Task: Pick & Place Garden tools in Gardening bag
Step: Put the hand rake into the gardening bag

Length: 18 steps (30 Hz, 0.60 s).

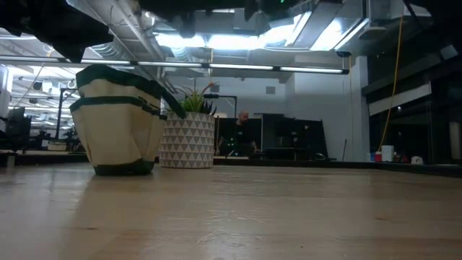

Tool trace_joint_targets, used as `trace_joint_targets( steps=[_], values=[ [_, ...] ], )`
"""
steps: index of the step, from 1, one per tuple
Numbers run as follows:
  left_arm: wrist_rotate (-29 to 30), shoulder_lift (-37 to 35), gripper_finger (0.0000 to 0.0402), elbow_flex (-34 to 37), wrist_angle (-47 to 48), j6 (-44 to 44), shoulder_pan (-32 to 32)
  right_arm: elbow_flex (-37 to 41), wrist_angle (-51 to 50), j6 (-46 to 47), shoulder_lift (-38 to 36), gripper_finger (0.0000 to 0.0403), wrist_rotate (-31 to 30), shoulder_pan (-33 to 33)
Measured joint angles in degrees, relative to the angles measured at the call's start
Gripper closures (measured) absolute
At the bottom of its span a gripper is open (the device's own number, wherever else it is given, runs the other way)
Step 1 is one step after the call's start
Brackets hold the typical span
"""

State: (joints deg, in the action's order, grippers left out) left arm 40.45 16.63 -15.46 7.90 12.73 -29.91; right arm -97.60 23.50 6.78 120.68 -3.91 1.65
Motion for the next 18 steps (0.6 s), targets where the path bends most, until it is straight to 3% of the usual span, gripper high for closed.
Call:
trace_joint_targets(
  steps=[18],
  values=[
    [0.00,0.02,0.0304,0.00,0.02,0.00,0.00,0.00,15.96,3.26,9.42,0.0336,-0.39,-1.67]
  ],
)
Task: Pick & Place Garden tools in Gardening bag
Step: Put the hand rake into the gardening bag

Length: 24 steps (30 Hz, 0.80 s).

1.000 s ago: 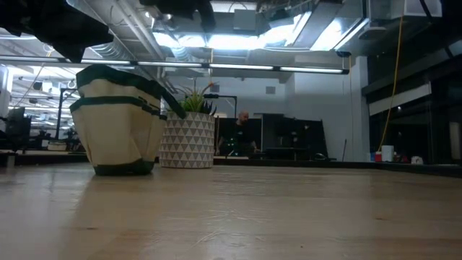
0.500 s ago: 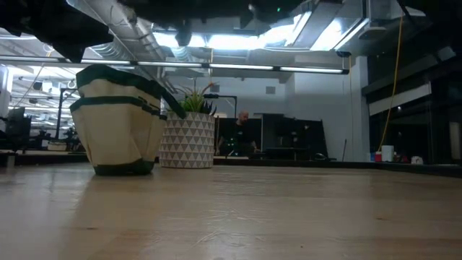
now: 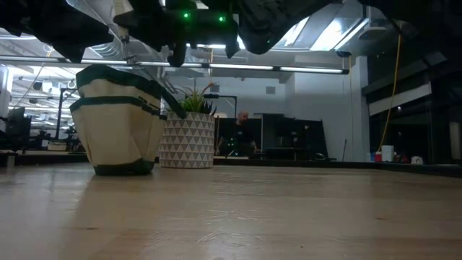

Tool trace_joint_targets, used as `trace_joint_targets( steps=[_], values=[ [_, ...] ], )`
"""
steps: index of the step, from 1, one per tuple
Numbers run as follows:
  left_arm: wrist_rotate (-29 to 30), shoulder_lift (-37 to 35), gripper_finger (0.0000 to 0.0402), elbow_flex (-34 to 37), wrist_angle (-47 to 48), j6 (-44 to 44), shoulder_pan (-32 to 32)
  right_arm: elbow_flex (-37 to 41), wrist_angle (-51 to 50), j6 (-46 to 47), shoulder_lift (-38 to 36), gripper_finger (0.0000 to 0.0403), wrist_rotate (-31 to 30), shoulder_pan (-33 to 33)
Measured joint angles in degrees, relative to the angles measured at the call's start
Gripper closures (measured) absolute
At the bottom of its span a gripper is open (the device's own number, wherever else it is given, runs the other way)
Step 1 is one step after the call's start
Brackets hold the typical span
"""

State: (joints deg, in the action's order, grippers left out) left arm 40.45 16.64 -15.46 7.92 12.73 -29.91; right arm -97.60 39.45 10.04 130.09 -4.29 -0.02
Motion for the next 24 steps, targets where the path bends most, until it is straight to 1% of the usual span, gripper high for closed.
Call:
trace_joint_targets(
  steps=[3,8,21,24],
  values=[
    [0.00,0.00,0.0304,0.00,-0.01,0.00,0.01,0.00,0.57,0.46,0.16,0.0335,-0.13,-0.39],
    [0.00,0.00,0.0304,0.00,-0.01,0.00,0.02,0.00,-2.06,0.63,0.21,0.0325,-0.13,-1.04],
    [0.00,0.00,0.0304,0.00,0.00,0.00,0.00,0.00,-4.44,0.65,0.21,0.0319,-0.16,-1.26],
    [0.00,-0.01,0.0304,0.00,0.00,0.00,0.02,0.00,-6.73,0.65,0.21,0.0317,-3.04,-1.26]
  ],
)
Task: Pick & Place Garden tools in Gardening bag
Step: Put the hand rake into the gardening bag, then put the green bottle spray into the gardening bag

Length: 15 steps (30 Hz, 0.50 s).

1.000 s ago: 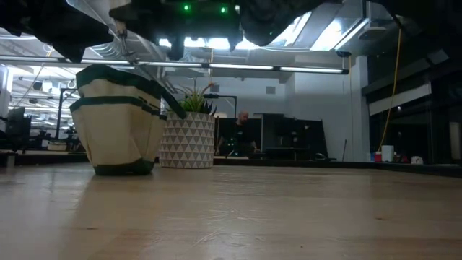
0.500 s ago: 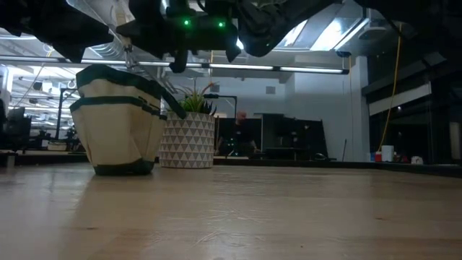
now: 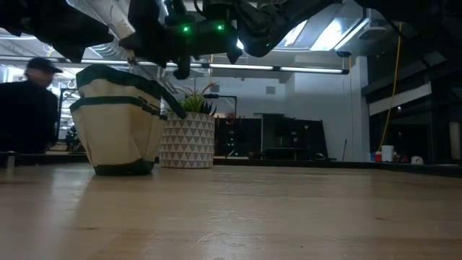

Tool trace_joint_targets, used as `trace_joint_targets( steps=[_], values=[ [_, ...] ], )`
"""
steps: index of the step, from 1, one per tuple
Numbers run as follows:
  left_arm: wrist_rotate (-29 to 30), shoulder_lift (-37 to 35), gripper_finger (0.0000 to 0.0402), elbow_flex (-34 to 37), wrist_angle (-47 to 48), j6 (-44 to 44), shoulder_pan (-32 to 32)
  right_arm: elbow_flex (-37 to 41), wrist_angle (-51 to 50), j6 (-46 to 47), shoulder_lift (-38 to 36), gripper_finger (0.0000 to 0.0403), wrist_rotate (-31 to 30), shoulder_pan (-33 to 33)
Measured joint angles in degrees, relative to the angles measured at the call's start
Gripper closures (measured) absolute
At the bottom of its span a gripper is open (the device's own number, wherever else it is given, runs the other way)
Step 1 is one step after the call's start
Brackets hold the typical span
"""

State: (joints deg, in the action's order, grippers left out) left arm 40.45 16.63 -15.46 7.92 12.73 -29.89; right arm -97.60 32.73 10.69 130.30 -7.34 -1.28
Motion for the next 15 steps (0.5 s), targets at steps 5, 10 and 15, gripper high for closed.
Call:
trace_joint_targets(
  steps=[5,10,15],
  values=[
    [-0.02,0.02,0.0304,0.00,0.00,0.00,0.00,0.00,-2.35,0.82,0.00,0.0295,-4.85,0.11],
    [0.00,0.02,0.0304,0.00,0.00,0.00,0.00,0.00,-2.53,1.50,0.00,0.0268,-4.92,0.15],
    [0.00,0.02,0.0304,0.00,0.00,0.00,0.00,0.00,-2.55,2.63,0.00,0.0230,-4.92,0.20]
  ],
)
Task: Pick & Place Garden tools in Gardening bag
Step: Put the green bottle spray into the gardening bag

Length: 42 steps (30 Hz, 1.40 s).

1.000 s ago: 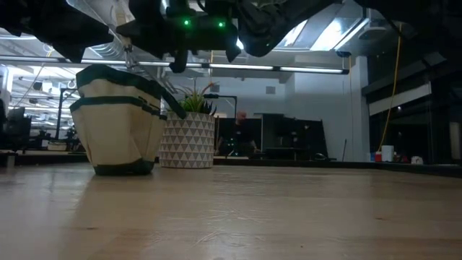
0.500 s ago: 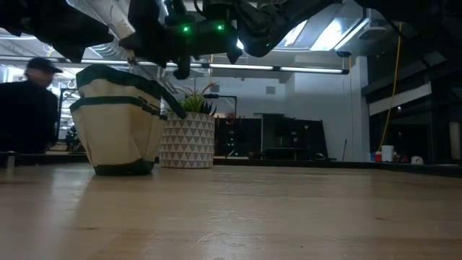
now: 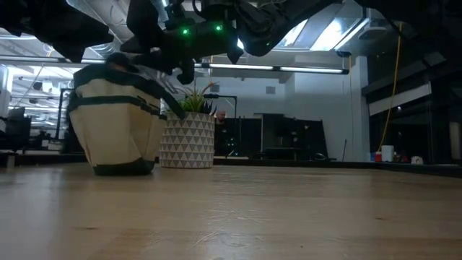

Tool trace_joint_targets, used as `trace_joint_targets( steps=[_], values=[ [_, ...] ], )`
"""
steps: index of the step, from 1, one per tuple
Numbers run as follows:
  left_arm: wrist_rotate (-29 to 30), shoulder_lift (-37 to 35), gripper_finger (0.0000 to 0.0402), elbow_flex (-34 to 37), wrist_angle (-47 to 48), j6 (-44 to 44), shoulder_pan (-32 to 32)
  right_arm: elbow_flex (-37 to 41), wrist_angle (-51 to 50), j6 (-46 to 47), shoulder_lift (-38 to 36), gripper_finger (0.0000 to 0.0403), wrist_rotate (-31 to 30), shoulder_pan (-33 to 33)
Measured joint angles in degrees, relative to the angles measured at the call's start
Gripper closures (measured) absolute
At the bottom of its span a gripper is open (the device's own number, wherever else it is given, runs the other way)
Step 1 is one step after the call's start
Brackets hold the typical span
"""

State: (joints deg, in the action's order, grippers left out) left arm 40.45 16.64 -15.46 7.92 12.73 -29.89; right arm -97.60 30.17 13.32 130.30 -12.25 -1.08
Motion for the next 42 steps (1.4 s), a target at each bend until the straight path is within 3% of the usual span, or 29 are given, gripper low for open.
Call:
trace_joint_targets(
  steps=[5,12,34,42],
  values=[
    [-0.01,-0.01,0.0304,0.00,0.00,0.00,-0.01,0.00,0.04,1.27,0.00,0.0199,0.60,0.07],
    [-0.01,-0.02,0.0304,0.00,-0.01,0.00,-0.02,0.00,-3.54,1.01,-0.59,0.0192,5.29,0.87],
    [0.00,-0.02,0.0304,0.02,-0.03,0.00,0.00,0.00,-47.09,-6.40,-18.52,0.0203,4.76,7.28],
    [0.00,0.00,0.0304,0.02,0.00,0.00,0.00,0.00,-73.16,-16.21,-24.24,0.0208,4.13,10.21]
  ],
)
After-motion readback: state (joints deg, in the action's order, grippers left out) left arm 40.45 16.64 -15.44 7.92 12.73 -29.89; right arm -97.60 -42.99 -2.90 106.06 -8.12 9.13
